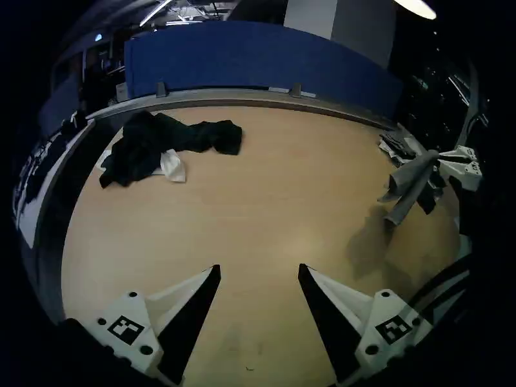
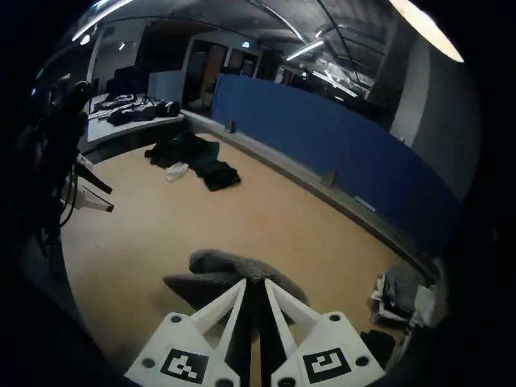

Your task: Fold towel

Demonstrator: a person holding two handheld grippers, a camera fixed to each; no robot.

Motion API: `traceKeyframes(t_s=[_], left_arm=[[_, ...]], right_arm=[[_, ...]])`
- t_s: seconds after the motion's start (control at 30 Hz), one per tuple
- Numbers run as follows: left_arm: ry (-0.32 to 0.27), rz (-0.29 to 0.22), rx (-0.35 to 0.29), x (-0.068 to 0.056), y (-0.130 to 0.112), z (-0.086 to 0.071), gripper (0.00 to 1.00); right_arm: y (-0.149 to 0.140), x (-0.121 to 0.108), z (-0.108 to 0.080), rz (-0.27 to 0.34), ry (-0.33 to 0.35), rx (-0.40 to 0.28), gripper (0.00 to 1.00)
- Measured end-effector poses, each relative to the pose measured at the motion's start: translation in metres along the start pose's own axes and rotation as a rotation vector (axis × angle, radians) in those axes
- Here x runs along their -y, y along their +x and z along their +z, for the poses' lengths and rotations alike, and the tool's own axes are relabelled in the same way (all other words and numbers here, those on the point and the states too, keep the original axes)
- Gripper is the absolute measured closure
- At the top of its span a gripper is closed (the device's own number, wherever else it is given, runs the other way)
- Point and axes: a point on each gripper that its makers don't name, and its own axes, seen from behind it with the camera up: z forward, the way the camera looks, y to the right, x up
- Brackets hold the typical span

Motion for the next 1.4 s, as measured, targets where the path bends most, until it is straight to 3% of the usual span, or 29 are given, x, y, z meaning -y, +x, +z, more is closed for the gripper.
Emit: traceKeyframes(t_s=[0.53, 1.4], left_arm=[[0.004, 0.004, 0.000, -0.016, 0.004, 0.002, 0.11], [0.037, -0.006, 0.019, -0.047, -0.004, 0.012, 0.11]], right_arm=[[-0.003, -0.066, -0.024, 0.022, -0.063, -0.027, 0.96], [-0.049, -0.226, -0.042, 0.017, -0.196, 0.008, 0.96]])
